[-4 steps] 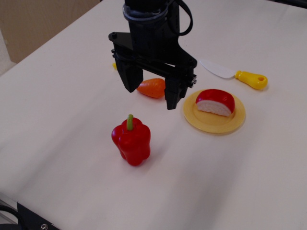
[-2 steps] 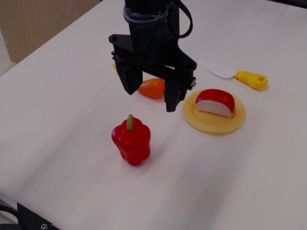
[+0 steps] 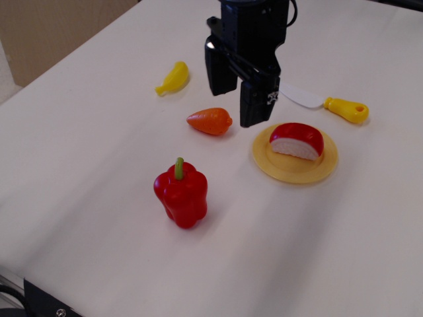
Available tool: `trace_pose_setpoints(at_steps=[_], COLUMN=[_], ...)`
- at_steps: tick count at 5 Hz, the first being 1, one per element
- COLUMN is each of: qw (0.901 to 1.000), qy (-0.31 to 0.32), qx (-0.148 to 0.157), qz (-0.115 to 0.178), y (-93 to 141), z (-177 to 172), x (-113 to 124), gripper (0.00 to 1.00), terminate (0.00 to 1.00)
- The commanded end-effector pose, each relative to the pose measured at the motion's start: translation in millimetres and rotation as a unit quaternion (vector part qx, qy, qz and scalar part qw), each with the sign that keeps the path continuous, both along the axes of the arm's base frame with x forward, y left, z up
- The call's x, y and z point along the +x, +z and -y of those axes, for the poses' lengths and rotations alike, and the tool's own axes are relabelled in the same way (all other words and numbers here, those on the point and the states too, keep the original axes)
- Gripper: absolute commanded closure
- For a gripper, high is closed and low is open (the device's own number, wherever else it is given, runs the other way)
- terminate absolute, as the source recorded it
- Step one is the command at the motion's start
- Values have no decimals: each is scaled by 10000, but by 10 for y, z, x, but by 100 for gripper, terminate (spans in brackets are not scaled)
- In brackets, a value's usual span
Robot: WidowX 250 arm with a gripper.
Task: Take sushi off plate
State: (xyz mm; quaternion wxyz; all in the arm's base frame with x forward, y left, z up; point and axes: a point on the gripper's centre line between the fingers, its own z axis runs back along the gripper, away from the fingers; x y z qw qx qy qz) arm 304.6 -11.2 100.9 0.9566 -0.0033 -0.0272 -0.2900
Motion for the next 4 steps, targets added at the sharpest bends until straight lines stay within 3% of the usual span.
trace_pose_setpoints(at_steps=[1, 2, 3, 4], qw=[9729, 9361, 9147, 9166], qy=[-2300, -3497, -4012, -3987], qx=[47, 192, 293, 258], qz=[248, 316, 390, 178], y=[-39, -109, -127, -224], z=[199, 372, 545, 640], x=[534, 564, 527, 533], gripper=[0, 0, 0, 0], terminate=[0, 0, 0, 0])
